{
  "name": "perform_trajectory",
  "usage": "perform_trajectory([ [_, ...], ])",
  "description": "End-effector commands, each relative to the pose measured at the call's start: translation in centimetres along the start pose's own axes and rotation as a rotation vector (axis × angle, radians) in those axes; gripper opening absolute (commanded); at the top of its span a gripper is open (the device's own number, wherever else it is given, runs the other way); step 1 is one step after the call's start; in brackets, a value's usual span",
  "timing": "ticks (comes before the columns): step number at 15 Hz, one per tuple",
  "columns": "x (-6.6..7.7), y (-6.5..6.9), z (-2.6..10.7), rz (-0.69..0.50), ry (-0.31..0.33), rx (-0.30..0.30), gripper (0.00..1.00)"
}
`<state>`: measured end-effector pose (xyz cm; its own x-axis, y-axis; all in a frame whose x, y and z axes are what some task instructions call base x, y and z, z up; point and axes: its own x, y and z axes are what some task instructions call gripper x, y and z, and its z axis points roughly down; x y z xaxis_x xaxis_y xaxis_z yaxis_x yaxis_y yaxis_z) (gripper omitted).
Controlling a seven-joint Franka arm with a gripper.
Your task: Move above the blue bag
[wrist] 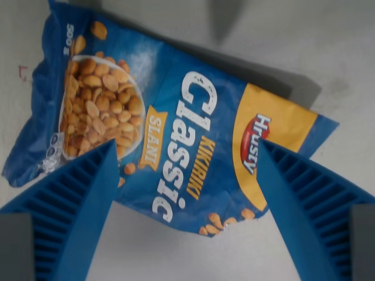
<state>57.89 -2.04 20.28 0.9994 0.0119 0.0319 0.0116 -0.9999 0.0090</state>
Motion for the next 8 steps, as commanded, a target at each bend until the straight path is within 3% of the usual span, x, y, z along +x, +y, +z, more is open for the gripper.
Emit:
perform_trajectory([
  [1,0.96,-0.25,0.2,0.001,-0.006,0.009,1.0],
  [8,1.28,-0.29,0.35,0.002,-0.01,0.009,1.0],
])
